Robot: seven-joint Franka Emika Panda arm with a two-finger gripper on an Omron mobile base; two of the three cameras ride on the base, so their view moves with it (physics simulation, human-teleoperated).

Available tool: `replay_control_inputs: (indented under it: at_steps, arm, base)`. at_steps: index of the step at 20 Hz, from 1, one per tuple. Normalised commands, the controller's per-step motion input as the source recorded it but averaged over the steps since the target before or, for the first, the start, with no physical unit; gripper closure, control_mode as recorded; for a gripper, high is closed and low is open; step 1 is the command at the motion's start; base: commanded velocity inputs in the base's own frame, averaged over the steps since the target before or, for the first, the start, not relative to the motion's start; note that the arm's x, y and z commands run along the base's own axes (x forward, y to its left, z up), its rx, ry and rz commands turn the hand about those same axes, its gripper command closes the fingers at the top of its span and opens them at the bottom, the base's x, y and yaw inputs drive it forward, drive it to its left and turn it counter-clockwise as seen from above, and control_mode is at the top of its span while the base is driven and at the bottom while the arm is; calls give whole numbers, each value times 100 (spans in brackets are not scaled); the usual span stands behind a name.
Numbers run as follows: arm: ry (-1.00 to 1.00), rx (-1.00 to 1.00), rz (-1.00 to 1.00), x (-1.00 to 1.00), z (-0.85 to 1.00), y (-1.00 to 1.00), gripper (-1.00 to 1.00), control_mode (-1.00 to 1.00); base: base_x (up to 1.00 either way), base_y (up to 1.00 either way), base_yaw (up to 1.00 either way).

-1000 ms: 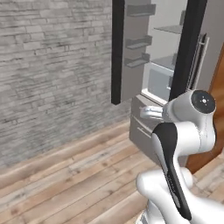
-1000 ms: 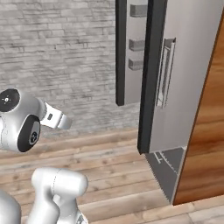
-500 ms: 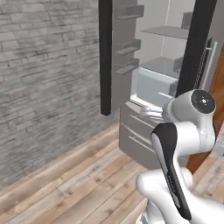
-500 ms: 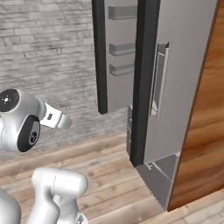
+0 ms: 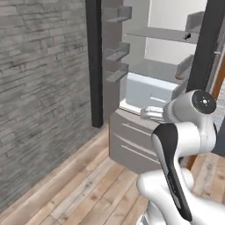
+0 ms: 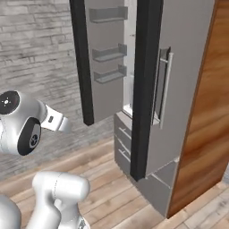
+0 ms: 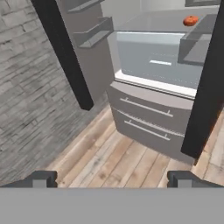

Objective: Place one squash and one fish in each tupperware on the nearby counter, to pack two identical lunches.

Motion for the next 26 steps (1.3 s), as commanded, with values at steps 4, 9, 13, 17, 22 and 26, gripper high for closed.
replay_control_inputs:
  at_steps: [4,9,13,17,22,26]
  arm:
    - [0,0,0,0,0,0,-100,100]
    - [0,0,0,0,0,0,-100,100]
    - [0,0,0,0,0,0,-100,100]
    - [0,0,0,0,0,0,-100,100]
    - [0,0,0,0,0,0,-100,100]
    - [0,0,0,0,0,0,-100,100]
  base:
    - [37,30,-37]
    - [30,28,-37]
    - [20,43,-39]
    - [13,49,-40]
    - [5,53,-40]
    - [0,68,-36]
